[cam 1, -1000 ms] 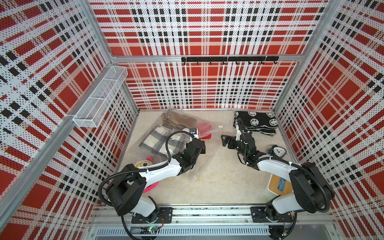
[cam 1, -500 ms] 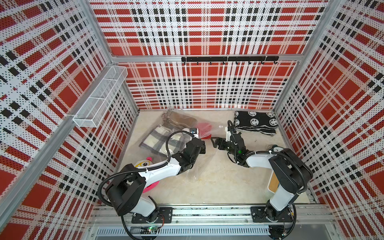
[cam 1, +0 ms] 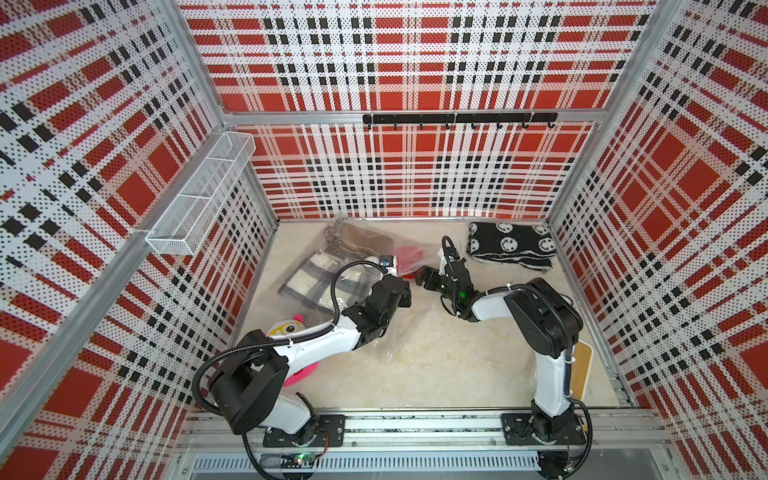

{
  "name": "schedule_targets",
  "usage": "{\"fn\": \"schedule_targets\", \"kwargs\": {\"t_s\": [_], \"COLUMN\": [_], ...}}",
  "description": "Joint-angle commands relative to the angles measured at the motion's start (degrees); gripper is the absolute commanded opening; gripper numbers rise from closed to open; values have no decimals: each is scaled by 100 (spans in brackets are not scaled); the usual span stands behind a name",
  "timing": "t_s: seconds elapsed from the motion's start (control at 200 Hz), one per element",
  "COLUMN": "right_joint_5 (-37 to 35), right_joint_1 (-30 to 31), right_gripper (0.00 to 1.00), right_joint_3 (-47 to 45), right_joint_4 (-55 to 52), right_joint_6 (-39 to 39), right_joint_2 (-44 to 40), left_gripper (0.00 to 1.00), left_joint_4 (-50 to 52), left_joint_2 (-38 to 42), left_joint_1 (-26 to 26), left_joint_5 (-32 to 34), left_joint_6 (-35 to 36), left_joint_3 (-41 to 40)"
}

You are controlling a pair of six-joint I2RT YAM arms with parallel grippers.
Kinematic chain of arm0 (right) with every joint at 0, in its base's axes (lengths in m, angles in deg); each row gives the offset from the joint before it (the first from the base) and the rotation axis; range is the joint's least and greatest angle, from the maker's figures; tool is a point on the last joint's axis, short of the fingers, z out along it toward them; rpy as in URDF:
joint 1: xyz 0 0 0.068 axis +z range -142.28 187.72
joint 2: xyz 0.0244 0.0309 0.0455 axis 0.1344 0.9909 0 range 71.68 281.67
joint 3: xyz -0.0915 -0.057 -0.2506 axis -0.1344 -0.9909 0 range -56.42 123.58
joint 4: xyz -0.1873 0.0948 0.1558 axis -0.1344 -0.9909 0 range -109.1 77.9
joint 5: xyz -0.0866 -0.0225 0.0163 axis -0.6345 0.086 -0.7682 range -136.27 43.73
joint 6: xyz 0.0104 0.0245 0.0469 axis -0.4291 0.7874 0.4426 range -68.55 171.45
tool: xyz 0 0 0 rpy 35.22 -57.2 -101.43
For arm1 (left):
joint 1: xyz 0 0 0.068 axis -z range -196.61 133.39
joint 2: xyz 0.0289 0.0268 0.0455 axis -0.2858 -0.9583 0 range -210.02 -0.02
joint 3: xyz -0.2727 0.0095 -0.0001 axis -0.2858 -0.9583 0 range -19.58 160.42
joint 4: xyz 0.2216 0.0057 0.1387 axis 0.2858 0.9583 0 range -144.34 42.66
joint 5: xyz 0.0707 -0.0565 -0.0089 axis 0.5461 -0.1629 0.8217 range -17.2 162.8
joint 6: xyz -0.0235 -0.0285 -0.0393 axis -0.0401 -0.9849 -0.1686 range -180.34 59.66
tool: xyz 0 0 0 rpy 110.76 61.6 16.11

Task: Take the scarf out of the vacuum bag
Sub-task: Take out the scarf from the vacuum bag.

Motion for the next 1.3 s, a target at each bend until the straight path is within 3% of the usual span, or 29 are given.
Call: {"fn": "schedule_targets", "kwargs": {"t_s": [0.0,0.466,0.726,0.857,0.962,1.057,1.293], "right_joint_5": [-310,-965,-1026,-1001,-969,-968,-846], "right_joint_1": [51,119,198,198,198,199,203], "right_gripper": [81,76,55,30,21,0,0], "right_joint_3": [245,1187,1411,1370,1362,1128,901], "right_joint_4": [436,45,81,157,126,257,-17], "right_joint_6": [405,798,874,853,827,834,536], "right_joint_2": [342,1211,1480,1478,1456,1307,855], "left_gripper": [0,0,0,0,0,0,0], "left_joint_4": [9,-4,1,1,8,10,2], "left_joint_2": [-58,-85,-94,-100,-116,-116,-133], "left_joint_1": [-22,-22,-23,-39,-57,-63,-66], "left_joint_5": [-131,-193,-134,-96,-142,-166,-185], "left_joint_6": [-50,-62,-47,-36,-33,-44,-37], "left_joint_3": [217,229,232,221,219,208,218]}}
